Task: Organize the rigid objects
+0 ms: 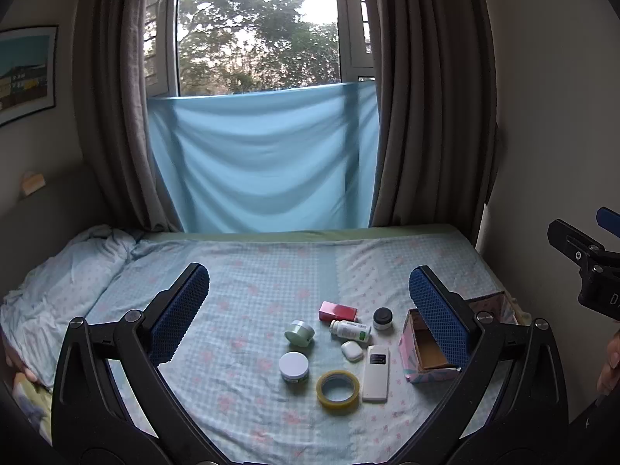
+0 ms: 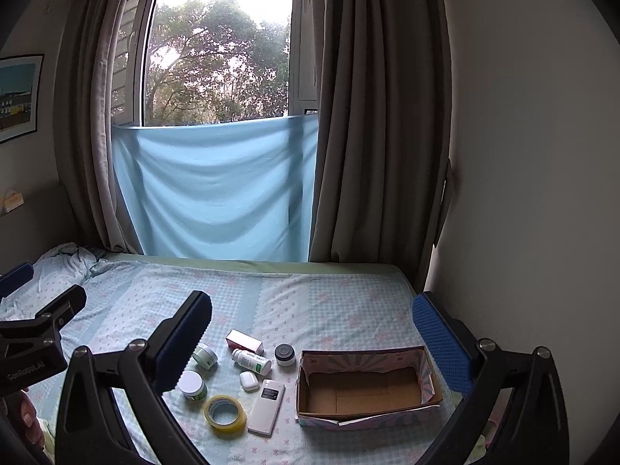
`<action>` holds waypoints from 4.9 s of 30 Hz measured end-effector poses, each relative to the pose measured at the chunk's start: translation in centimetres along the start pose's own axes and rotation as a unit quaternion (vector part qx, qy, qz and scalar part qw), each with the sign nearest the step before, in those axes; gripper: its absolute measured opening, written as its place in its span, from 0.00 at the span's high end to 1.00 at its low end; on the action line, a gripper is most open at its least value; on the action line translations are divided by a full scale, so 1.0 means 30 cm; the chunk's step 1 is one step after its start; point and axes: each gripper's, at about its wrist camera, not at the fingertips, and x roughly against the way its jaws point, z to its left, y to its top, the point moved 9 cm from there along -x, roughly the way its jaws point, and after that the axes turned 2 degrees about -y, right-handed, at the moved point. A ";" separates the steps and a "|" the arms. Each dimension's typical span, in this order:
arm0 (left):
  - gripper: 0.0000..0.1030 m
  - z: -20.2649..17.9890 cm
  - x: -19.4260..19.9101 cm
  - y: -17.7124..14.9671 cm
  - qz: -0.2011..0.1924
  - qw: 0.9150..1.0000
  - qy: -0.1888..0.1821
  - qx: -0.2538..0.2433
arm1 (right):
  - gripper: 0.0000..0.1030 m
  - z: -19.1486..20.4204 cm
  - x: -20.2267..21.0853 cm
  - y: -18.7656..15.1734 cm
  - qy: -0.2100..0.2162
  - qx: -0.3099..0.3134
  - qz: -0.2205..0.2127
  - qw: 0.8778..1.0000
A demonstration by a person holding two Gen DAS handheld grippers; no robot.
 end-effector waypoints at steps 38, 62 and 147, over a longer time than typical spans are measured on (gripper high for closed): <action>0.00 0.010 -0.003 -0.009 -0.003 1.000 -0.003 0.010 | 0.00 0.013 0.002 -0.002 -0.001 -0.002 -0.002 1.000; 0.00 0.108 -0.286 -0.285 0.153 0.986 0.043 0.059 | 0.00 0.123 -0.287 -0.244 0.070 0.010 0.134 0.988; 0.34 0.101 -1.406 -0.886 0.455 0.879 -0.118 -0.084 | 0.48 0.360 -1.131 -1.054 0.006 -0.089 0.501 0.861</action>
